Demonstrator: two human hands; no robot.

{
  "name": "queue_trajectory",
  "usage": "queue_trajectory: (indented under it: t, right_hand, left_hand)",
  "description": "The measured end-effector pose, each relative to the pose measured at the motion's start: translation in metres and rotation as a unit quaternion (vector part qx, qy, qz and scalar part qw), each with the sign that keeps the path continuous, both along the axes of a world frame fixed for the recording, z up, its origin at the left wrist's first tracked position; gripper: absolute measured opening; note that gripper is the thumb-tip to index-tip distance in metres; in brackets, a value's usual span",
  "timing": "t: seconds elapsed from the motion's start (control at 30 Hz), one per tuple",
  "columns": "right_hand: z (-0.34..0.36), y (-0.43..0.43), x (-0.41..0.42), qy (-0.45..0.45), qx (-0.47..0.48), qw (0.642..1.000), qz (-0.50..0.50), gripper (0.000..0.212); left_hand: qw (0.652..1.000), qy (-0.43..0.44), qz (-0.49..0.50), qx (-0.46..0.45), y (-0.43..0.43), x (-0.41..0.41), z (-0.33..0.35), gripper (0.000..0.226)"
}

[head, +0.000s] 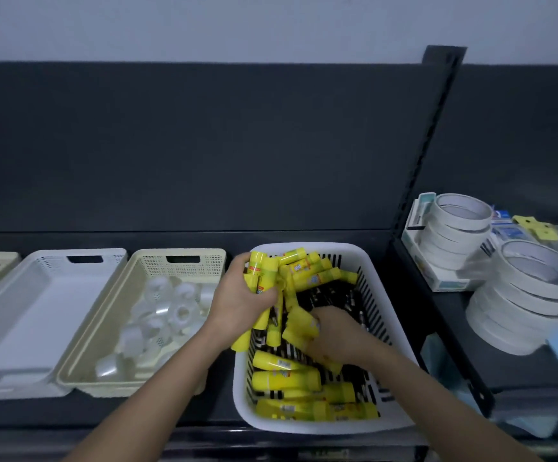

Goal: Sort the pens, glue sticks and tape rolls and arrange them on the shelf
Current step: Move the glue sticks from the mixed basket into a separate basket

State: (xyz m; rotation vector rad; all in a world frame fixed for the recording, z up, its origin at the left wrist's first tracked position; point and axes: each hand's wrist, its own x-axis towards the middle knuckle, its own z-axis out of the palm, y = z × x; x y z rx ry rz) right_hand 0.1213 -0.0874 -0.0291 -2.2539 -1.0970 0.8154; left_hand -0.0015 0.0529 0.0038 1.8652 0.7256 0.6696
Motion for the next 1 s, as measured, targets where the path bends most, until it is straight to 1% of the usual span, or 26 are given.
queue_trajectory:
  t: [0.07,0.1,0.13,0.2,0.23,0.3,0.37,0.57,0.7,0.8,0.9,1.0]
  right_hand:
    - [0.01,0.002,0.005,0.098,0.048,0.992,-0.058,0.015]
    - [0.016,0.005,0.005,0.16,0.078,0.981,-0.079,0.016]
    - [0.022,0.008,0.005,0.224,0.109,0.964,-0.095,0.018]
    - [0.032,0.018,0.002,0.342,0.156,0.919,-0.123,0.027]
    - [0.036,0.025,-0.001,0.389,0.169,0.896,-0.131,0.03]
    - [0.042,0.039,-0.013,0.45,0.182,0.864,-0.134,0.032]
    - [0.046,0.055,-0.029,0.484,0.187,0.844,-0.133,0.029]
    - [0.055,0.119,-0.076,0.551,0.173,0.806,-0.129,0.018]
    - [0.056,0.176,-0.115,0.594,0.17,0.775,-0.132,0.031]
    - [0.051,0.216,-0.144,0.607,0.172,0.764,-0.134,0.03]
    - [0.045,0.247,-0.169,0.615,0.171,0.756,-0.143,0.021]
    - [0.039,0.269,-0.187,0.589,0.174,0.775,-0.149,0.021]
  left_hand:
    - [1.0,-0.008,0.017,-0.017,0.004,-0.006,0.002,0.048]
    - [0.999,-0.014,0.025,-0.026,0.007,-0.009,0.003,0.048]
    - [0.999,-0.021,0.031,-0.032,0.01,-0.012,0.005,0.048]
    - [0.998,-0.031,0.044,-0.031,0.017,-0.02,0.009,0.047]
    - [0.998,-0.031,0.05,-0.029,0.022,-0.025,0.011,0.046]
    - [0.997,-0.031,0.061,-0.02,0.033,-0.037,0.016,0.045]
    - [0.997,-0.028,0.066,-0.008,0.048,-0.051,0.02,0.043]
    - [0.996,-0.015,0.087,0.007,0.112,-0.106,0.029,0.041]
    - [0.992,0.023,0.125,0.005,0.169,-0.154,0.024,0.044]
    - [0.984,0.1,0.146,0.015,0.22,-0.185,0.013,0.04]
    - [0.97,0.209,0.119,0.035,0.261,-0.209,-0.007,0.033]
    - [0.942,0.321,0.06,0.072,0.287,-0.222,-0.031,0.032]
